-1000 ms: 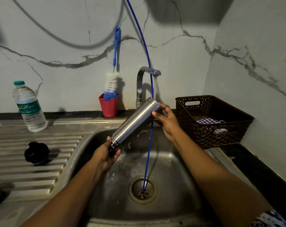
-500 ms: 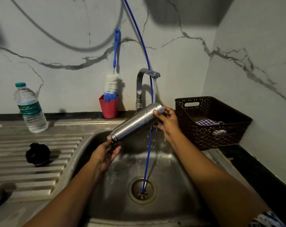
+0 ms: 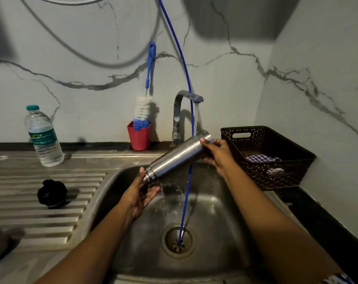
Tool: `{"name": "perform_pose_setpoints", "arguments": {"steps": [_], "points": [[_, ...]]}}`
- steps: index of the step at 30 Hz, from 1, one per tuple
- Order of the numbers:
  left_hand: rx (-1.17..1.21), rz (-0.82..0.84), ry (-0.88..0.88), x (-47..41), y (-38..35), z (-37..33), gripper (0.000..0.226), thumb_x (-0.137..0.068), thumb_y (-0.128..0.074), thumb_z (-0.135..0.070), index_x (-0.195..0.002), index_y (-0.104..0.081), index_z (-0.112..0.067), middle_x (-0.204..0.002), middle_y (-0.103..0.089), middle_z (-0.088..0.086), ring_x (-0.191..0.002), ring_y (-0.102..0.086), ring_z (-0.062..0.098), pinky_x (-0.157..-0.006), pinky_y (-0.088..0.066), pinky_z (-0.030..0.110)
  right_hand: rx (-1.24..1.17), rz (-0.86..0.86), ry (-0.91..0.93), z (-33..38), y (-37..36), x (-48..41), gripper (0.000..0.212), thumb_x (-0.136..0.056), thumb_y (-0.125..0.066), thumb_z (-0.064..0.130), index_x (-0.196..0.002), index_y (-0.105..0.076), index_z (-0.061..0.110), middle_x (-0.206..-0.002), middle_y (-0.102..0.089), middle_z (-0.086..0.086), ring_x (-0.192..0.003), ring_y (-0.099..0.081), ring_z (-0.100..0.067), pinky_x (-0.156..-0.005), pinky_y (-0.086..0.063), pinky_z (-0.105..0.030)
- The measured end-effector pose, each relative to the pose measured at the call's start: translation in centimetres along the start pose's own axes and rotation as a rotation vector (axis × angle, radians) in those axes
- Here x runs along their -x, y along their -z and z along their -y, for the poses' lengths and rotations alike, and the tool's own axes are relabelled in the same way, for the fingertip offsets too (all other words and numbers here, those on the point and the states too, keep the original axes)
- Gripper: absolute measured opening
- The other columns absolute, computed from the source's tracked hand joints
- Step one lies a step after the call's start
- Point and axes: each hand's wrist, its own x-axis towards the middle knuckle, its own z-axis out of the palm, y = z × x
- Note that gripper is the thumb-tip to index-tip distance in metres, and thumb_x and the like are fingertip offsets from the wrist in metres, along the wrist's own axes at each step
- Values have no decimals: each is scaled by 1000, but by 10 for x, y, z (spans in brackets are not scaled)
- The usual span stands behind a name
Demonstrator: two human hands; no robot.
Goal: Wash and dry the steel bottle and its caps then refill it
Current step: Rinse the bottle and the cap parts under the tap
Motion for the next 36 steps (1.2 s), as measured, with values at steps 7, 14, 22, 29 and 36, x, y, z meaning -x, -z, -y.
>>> {"name": "perform_pose_setpoints", "arguments": {"steps": [7,14,22,29,36], "points": [[1,0,-21,-3,0,2,37,-91,-60,-33,-108,-59,1,-90,-63,16,-61,-69,23,-47,-56,23,174,76,-187,1,11,4,22,-84,-67,31,-98,-55,19,-110,-52,-10,-93,-53,-20,-74,-52,-34],[49,87,-106,-5,0,-5,19,-98,-50,-21,-117,-53,-23,-100,-62,8,-84,-61,23,-63,-54,35,213,54,-259,-8,12,5,31,-80,-67,43,-91,-54,18,-101,-54,-11,-82,-53,-17,-58,-45,-24],[-77,-59,-117,-6,1,-3,29,-85,-68,-37,-92,-63,-9,-83,-66,13,-73,-64,21,-48,-54,21,283,168,-314,-1,23,6,54,-83,-57,58,-117,-49,16,-116,-53,-15,-99,-58,-28,-76,-56,-37],[-107,-152,-86,-6,1,1,40,-83,-69,-41,-86,-58,-3,-81,-63,14,-70,-64,21,-51,-57,25,437,276,-338,4,37,22,45,-83,-66,38,-121,-50,19,-120,-50,-17,-104,-58,-31,-76,-58,-41],[-76,57,-76,-4,-16,3,26,-90,-62,-12,-115,-61,-4,-93,-64,6,-83,-62,16,-63,-54,27,384,429,-561,-8,83,77,61,-63,-77,29,-115,-54,7,-93,-64,-14,-71,-68,-22,-57,-59,-36]]}}
